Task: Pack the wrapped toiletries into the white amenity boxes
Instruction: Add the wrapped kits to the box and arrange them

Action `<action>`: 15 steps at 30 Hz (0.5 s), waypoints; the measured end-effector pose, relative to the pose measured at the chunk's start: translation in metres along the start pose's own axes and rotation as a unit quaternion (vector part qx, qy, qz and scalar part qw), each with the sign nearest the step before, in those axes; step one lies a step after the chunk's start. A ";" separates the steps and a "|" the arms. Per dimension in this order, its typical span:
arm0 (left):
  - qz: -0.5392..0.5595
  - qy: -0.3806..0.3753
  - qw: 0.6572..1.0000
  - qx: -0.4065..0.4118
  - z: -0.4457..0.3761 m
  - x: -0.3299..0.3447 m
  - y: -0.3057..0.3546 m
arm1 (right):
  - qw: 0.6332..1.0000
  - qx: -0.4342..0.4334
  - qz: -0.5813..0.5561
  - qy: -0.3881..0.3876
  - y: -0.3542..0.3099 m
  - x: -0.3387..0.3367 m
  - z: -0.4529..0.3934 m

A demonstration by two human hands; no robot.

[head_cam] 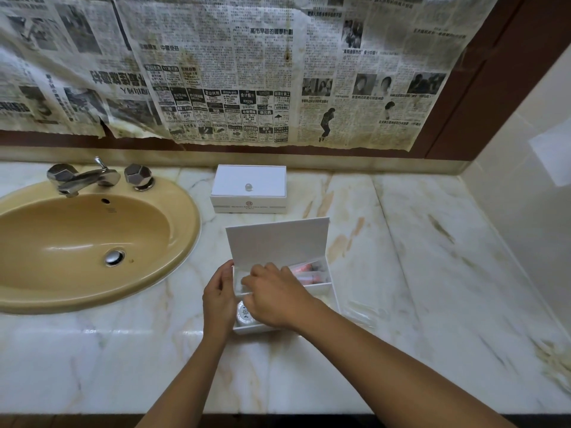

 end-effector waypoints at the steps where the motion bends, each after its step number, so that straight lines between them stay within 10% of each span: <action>1: -0.005 0.000 1.000 0.002 0.000 0.000 0.000 | 1.000 -0.002 0.001 -0.021 -0.001 0.007 -0.003; 15: 0.007 -0.008 1.000 0.002 0.002 0.002 0.005 | 0.998 0.021 -0.013 -0.058 0.011 0.021 -0.005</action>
Point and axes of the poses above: each hand's wrist, its own z-axis away from the middle knuckle, its own x-axis out of the palm, y = z × x, the point moved 9 cm from there along -z, towards the middle knuckle, and after that the axes turned 6 degrees about y, right-handed, at the moved point
